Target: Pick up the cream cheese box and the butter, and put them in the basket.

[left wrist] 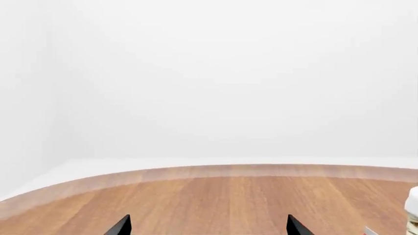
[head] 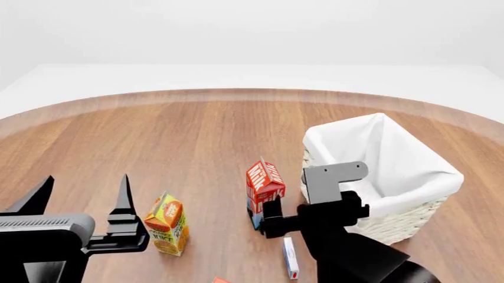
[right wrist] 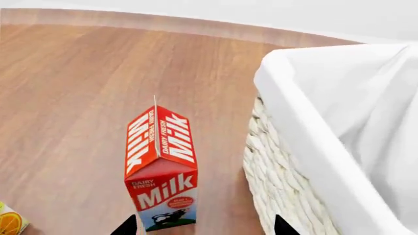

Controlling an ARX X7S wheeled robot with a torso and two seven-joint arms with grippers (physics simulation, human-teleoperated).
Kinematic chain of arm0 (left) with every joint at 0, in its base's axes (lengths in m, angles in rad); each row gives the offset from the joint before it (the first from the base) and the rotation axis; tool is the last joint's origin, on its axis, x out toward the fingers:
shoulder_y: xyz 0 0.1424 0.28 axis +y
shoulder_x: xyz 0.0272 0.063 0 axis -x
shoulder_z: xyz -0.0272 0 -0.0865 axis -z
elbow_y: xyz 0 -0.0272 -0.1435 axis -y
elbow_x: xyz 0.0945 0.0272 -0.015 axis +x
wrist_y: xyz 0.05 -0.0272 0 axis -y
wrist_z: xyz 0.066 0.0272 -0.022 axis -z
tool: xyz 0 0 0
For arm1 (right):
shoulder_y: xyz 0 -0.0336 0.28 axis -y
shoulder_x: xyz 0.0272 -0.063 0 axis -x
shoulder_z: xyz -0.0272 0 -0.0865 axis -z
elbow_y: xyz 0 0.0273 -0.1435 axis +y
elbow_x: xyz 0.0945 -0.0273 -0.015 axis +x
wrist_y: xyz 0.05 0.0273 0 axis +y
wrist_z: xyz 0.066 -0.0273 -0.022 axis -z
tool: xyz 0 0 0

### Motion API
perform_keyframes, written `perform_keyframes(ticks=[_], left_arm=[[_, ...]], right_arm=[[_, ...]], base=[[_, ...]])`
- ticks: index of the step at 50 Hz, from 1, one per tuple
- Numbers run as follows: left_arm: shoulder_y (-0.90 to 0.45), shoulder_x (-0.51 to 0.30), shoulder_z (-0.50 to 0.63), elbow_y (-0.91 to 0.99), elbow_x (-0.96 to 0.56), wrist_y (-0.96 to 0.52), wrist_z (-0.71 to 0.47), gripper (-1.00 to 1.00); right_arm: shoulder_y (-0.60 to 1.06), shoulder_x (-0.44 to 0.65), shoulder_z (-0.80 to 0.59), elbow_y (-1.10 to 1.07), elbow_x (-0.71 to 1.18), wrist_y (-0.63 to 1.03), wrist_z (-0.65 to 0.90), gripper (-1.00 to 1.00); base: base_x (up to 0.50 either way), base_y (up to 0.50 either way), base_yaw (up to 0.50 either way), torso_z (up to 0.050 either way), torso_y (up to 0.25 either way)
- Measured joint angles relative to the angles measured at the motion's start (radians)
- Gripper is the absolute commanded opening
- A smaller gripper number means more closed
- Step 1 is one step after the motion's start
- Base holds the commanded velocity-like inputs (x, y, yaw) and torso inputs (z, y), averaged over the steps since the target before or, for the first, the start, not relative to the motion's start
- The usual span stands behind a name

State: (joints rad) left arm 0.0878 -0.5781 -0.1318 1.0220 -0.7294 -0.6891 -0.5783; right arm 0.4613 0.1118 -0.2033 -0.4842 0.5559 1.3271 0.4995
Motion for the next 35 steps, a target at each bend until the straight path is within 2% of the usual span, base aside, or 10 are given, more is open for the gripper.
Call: perform_keyframes(ticks=[15, 35], left_arm=[[0.003, -0.02, 0.018, -0.006, -0.009, 0.02, -0.018, 1.0], [0.009, -0.042, 0.045, -0.015, -0.007, 0.043, -0.036, 1.0]], right_arm=[[-0.019, -0.006, 0.002, 0.013, 0.047, 0.066, 0.011, 1.0], [-0.077, -0.022, 0.053, -0.001, 0.092, 0.048, 0.037, 1.0]], base=[[0.0, 0.0, 0.0, 0.0, 0.0], [0.0, 0.0, 0.0, 0.0, 0.0]])
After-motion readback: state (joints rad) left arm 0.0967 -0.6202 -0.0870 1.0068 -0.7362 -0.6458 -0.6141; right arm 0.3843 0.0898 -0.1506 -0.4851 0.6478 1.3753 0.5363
